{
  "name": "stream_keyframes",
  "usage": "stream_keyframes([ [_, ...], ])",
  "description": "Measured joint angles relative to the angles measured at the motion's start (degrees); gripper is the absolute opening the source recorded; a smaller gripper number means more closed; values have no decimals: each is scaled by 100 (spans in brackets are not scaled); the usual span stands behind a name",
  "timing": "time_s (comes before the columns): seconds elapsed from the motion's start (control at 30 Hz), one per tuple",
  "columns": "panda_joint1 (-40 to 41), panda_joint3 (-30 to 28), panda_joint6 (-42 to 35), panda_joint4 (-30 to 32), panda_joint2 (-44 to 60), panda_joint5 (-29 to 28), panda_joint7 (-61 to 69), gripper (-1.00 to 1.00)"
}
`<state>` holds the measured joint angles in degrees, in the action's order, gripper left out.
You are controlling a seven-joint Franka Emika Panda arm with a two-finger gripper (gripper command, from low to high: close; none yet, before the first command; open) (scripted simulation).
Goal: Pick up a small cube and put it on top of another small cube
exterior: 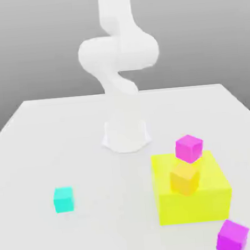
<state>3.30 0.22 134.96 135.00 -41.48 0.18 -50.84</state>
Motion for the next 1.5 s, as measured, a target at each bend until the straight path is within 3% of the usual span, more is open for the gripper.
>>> stream_keyframes([
  [0.4,1700,15,1783,1744,2528,-33,-2940,0],
  [0.63,2408,-300,2865,2760,4069,-24,-4657,0],
  [0.87,2620,-120,4027,2647,5524,240,-4675,0],
  [0.9,2651,-87,4169,2615,5699,251,-4665,-100],
  [1.13,2664,-75,4201,2610,5726,240,-4676,-100],
  [1.37,2600,-193,3140,2854,4421,20,-4840,-100],
  [1.5,1869,211,2341,2622,3814,192,-4909,-100],
])
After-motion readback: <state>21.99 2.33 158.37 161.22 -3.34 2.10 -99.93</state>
